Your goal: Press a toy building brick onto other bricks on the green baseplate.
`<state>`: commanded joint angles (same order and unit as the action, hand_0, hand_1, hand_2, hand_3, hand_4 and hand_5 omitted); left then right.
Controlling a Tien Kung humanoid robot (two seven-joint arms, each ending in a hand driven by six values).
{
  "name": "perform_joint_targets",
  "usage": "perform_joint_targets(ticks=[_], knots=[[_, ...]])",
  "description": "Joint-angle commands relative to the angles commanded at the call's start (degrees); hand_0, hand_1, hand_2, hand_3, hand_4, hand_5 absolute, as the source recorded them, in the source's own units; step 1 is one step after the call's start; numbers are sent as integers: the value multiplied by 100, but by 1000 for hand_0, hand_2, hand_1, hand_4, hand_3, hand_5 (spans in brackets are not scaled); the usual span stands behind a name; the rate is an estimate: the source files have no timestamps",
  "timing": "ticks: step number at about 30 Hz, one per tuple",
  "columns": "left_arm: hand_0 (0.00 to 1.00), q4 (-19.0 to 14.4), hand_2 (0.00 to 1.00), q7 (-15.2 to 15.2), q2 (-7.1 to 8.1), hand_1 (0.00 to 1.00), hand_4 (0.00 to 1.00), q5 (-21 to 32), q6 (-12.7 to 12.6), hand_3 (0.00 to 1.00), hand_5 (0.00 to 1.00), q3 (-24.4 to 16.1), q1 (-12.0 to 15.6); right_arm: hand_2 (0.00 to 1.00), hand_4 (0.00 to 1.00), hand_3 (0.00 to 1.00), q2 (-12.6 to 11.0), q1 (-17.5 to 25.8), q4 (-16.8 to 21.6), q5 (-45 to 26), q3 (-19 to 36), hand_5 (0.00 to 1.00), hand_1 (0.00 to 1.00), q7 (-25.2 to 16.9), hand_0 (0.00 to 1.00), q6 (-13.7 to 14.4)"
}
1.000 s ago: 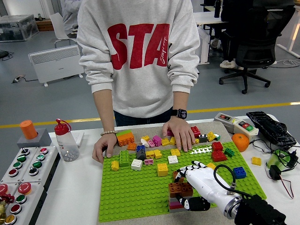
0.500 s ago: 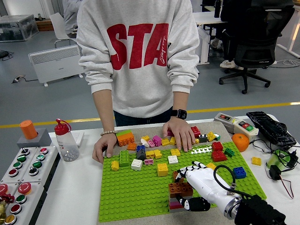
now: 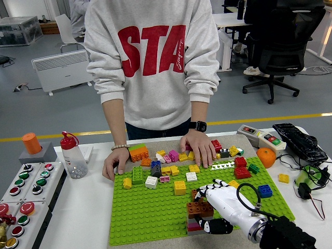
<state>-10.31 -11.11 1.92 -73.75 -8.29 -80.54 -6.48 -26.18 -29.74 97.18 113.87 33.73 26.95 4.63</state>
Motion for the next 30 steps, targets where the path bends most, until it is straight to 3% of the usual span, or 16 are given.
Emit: perform_joint_targets(ticks=[30], knots=[[658, 0, 702, -7, -6, 682, 296, -47, 1, 575, 998, -13, 41, 860, 510, 533, 4, -1, -8, -2, -71, 250, 890, -7, 998, -20]])
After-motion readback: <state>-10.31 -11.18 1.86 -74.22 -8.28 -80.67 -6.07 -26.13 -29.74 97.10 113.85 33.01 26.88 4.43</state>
